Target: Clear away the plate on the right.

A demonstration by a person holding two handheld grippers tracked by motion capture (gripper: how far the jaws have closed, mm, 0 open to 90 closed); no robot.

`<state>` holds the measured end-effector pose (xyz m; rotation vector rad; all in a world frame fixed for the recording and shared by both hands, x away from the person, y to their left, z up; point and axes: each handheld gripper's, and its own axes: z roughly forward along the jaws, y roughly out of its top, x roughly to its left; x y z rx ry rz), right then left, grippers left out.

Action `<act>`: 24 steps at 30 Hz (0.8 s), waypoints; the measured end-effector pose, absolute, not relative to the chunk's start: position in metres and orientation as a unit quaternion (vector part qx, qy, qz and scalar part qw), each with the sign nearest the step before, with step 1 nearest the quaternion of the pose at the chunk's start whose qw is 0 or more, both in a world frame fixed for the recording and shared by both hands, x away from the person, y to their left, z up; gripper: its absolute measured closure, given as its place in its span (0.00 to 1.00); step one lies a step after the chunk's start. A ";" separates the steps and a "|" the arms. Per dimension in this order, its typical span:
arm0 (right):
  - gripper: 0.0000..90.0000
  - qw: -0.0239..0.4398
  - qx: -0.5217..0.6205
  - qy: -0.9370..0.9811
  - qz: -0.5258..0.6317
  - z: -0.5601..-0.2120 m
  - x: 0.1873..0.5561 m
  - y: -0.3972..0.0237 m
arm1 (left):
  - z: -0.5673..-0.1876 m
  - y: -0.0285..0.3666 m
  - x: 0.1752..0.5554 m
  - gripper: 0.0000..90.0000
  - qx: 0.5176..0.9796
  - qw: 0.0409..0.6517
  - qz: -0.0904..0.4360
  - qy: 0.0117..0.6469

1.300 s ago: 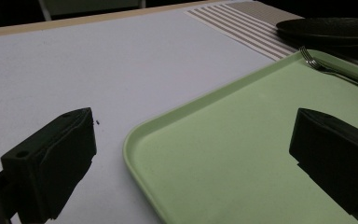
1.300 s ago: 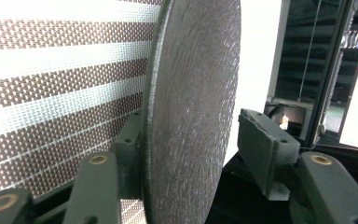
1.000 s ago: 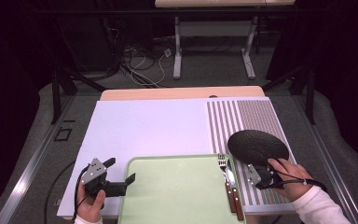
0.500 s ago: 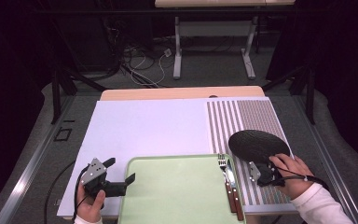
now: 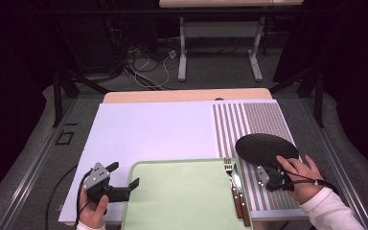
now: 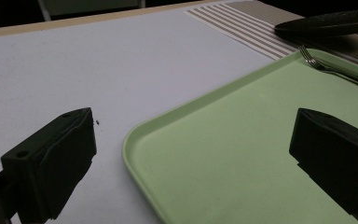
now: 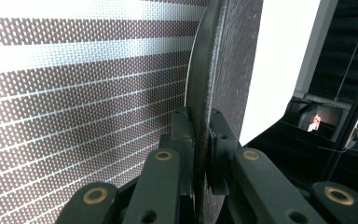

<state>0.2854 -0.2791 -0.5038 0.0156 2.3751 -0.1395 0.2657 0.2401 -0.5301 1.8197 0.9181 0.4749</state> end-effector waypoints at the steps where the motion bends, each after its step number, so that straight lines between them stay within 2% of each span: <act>1: 0.93 0.372 0.005 0.926 -0.057 -0.504 0.286 -0.279 | -0.530 0.240 0.266 0.01 0.752 0.501 0.196 0.380; 19: 0.94 0.382 0.022 0.923 -0.028 -0.503 0.282 -0.287 | -0.531 0.240 0.266 0.01 0.750 0.502 0.196 0.383; 21: 0.94 0.398 0.008 0.918 -0.003 -0.505 0.284 -0.289 | -0.531 0.240 0.266 0.01 0.750 0.502 0.196 0.383; 24: 0.94 0.377 0.027 0.925 -0.019 -0.500 0.284 -0.288 | -0.530 0.240 0.266 0.01 0.751 0.501 0.196 0.383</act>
